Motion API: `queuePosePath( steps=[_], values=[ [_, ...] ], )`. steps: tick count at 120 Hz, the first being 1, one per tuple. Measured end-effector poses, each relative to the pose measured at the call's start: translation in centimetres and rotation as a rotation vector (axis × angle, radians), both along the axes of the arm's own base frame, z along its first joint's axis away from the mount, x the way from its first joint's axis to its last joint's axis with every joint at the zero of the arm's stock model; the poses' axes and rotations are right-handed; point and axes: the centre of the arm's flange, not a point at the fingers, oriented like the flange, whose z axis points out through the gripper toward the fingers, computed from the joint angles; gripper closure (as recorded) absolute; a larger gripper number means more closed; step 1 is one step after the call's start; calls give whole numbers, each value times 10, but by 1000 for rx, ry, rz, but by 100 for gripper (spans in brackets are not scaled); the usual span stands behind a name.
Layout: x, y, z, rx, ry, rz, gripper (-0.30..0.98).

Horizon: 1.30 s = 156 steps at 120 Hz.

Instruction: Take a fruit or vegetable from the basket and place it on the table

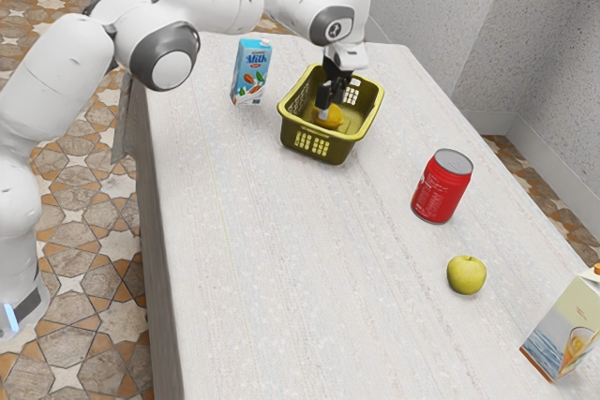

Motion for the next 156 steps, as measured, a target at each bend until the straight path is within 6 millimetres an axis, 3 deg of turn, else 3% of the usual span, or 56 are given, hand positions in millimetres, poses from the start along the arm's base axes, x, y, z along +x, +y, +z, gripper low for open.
queuePosePath(
  steps=[54,85,116,128,144,151,156],
  values=[
    [3,0,-21,-9,27,-17,1],
    [1,4,-24,-47,22,7,31],
    [-2,3,-8,-50,11,16,34],
    [-6,-2,22,-43,-15,10,36],
    [-23,-22,101,-23,-98,-12,36],
    [-34,-46,149,-12,-150,-42,35],
    [-38,-81,178,-11,-173,-92,35]
  ],
)
